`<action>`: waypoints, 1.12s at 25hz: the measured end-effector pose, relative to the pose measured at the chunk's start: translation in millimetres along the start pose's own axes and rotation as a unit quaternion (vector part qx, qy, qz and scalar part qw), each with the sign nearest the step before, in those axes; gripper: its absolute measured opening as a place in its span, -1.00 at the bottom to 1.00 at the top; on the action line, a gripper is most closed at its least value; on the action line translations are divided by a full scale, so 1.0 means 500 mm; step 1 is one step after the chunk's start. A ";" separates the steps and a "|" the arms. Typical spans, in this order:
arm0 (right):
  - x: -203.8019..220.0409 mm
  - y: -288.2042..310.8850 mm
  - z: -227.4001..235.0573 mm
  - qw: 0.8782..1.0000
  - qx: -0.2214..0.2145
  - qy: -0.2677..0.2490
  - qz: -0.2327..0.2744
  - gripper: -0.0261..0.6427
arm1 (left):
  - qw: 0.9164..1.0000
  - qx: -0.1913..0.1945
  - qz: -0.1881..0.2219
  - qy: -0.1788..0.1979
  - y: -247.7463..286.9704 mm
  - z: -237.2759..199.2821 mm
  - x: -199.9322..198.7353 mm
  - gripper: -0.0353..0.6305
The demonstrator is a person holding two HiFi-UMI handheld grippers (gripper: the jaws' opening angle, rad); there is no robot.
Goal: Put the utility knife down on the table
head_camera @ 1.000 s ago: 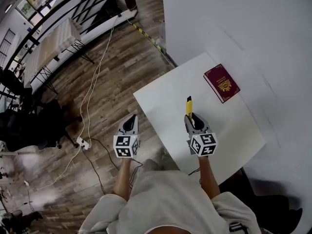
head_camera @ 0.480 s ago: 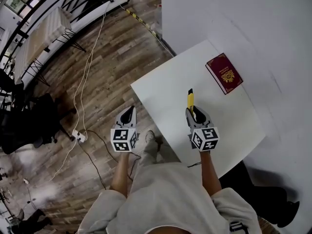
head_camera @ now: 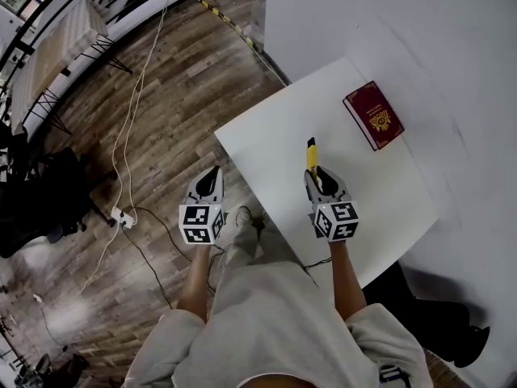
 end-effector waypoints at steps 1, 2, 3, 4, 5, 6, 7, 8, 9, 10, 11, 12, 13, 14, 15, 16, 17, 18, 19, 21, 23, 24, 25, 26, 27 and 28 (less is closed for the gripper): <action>0.001 0.007 0.002 1.000 0.001 -0.001 -0.002 -0.59 | 1.000 0.001 -0.001 0.000 0.003 -0.002 0.001 -0.88; 0.001 0.014 0.003 1.000 0.001 -0.002 -0.004 -0.59 | 1.000 0.002 -0.003 0.000 0.005 -0.003 0.003 -0.88; 0.002 0.020 0.006 1.000 0.002 -0.003 -0.007 -0.59 | 1.000 0.003 -0.006 -0.001 0.007 -0.005 0.005 -0.88; 0.002 0.027 0.008 1.000 0.003 -0.004 -0.010 -0.59 | 1.000 0.004 -0.008 -0.001 0.009 -0.006 0.007 -0.88; 0.002 0.033 0.010 1.000 0.003 -0.005 -0.013 -0.59 | 1.000 0.005 -0.009 -0.002 0.010 -0.008 0.008 -0.88; 0.001 0.040 0.011 1.000 0.004 -0.006 -0.015 -0.59 | 1.000 0.006 -0.010 -0.002 0.011 -0.010 0.009 -0.88; 0.000 0.046 0.012 1.000 0.004 -0.007 -0.017 -0.59 | 1.000 0.007 -0.010 -0.003 0.012 -0.013 0.009 -0.88; -0.001 0.053 0.013 1.000 0.004 -0.007 -0.018 -0.59 | 1.000 0.007 -0.011 -0.003 0.013 -0.015 0.009 -0.88; -0.002 0.059 0.014 1.000 0.003 -0.008 -0.020 -0.59 | 1.000 0.008 -0.011 -0.003 0.014 -0.017 0.009 -0.88; -0.003 0.066 0.016 1.000 0.003 -0.009 -0.022 -0.59 | 1.000 0.009 -0.012 -0.004 0.016 -0.017 0.010 -0.88; -0.003 0.073 0.019 1.000 0.002 -0.010 -0.024 -0.59 | 1.000 0.009 -0.013 -0.004 0.017 -0.017 0.010 -0.88; -0.004 0.079 0.022 1.000 0.001 -0.011 -0.026 -0.59 | 1.000 0.009 -0.013 -0.004 0.019 -0.017 0.011 -0.88; -0.005 0.085 0.025 1.000 0.000 -0.012 -0.027 -0.59 | 1.000 0.009 -0.014 -0.004 0.020 -0.016 0.011 -0.88; -0.007 0.091 0.027 0.999 -0.001 -0.014 -0.029 -0.59 | 1.000 0.009 -0.015 -0.004 0.020 -0.016 0.012 -0.88; -0.008 0.097 0.029 0.999 -0.002 -0.016 -0.031 -0.59 | 1.000 0.009 -0.015 -0.004 0.021 -0.017 0.012 -0.88; -0.011 0.103 0.030 0.999 -0.003 -0.019 -0.032 -0.59 | 1.000 0.008 -0.016 -0.005 0.021 -0.019 0.012 -0.88; -0.013 0.110 0.032 0.999 -0.003 -0.021 -0.034 -0.59 | 1.000 0.007 -0.016 -0.005 0.021 -0.021 0.013 -0.88; -0.015 0.117 0.033 0.999 -0.004 -0.024 -0.035 -0.59 | 1.000 0.007 -0.017 -0.005 0.022 -0.023 0.013 -0.88; -0.019 0.123 0.034 0.999 -0.005 -0.026 -0.036 -0.59 | 1.000 0.006 -0.017 -0.006 0.022 -0.026 0.013 -0.88; -0.027 0.134 0.036 0.999 -0.006 -0.032 -0.038 -0.59 | 1.000 0.005 -0.018 -0.007 0.022 -0.029 0.013 -0.88; -0.035 0.145 0.039 0.999 -0.008 -0.038 -0.038 -0.59 | 1.000 0.004 -0.018 -0.008 0.022 -0.032 0.014 -0.88; -0.039 0.150 0.041 0.998 -0.008 -0.042 -0.038 -0.59 | 1.000 0.003 -0.018 -0.008 0.022 -0.032 0.014 -0.88; -0.043 0.156 0.043 0.998 -0.009 -0.046 -0.039 -0.59 | 1.000 0.002 -0.019 -0.009 0.023 -0.033 0.015 -0.88; -0.046 0.161 0.045 0.998 -0.010 -0.051 -0.041 -0.59 | 1.000 0.001 -0.019 -0.009 0.023 -0.033 0.016 -0.88; -0.048 0.166 0.046 0.997 -0.011 -0.057 -0.043 -0.59 | 1.000 0.001 -0.020 -0.010 0.023 -0.034 0.016 -0.88; -0.051 0.171 0.047 0.997 -0.011 -0.063 -0.045 -0.59 | 1.000 0.000 -0.020 -0.010 0.024 -0.035 0.017 -0.88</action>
Point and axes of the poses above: the fingertips, and each gripper's own axes: y forward along the fingers, z to its right, x out of its underside, the point moved 8 cm from there along -y, backward along the fingers, and after that the axes turned 3 degrees about -z, right-handed, at the moved point
